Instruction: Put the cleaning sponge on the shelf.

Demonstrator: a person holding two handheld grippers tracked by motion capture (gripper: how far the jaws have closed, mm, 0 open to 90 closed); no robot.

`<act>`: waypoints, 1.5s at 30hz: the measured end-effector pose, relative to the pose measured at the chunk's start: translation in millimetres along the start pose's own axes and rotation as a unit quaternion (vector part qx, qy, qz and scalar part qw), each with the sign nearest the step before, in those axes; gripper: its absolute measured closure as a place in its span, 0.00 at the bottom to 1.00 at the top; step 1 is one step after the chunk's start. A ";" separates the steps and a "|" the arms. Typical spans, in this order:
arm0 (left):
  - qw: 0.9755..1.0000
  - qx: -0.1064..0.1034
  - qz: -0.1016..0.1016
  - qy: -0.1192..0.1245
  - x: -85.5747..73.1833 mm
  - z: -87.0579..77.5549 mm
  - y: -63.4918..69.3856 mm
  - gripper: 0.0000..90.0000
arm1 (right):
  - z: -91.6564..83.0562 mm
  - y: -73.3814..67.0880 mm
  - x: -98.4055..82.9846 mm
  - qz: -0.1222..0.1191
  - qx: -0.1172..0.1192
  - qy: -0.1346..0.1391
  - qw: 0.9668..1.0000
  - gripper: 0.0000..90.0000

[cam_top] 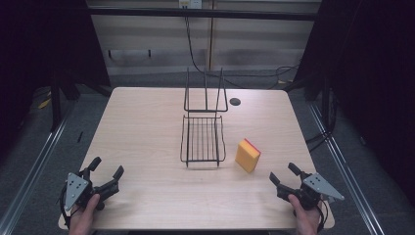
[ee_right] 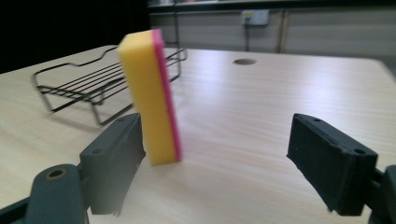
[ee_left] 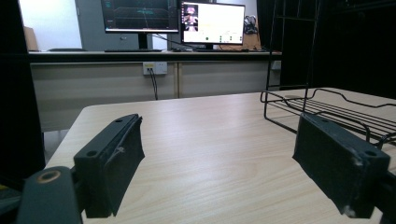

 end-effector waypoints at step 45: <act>1.000 -0.005 -0.003 0.000 -0.1 0.2 1.0 0.17 | 29.6 -28.6 37.3 -0.022 0.096 -0.057 0.994 0.35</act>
Point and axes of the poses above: each handheld gripper's, and its own axes: z roughly forward along the jaws, x roughly out of its top, y roughly to its right, the point moved 6 cm from there along z, roughly forward along the jaws, and after that the axes turned 7 degrees about -y, right-handed, at the moved point
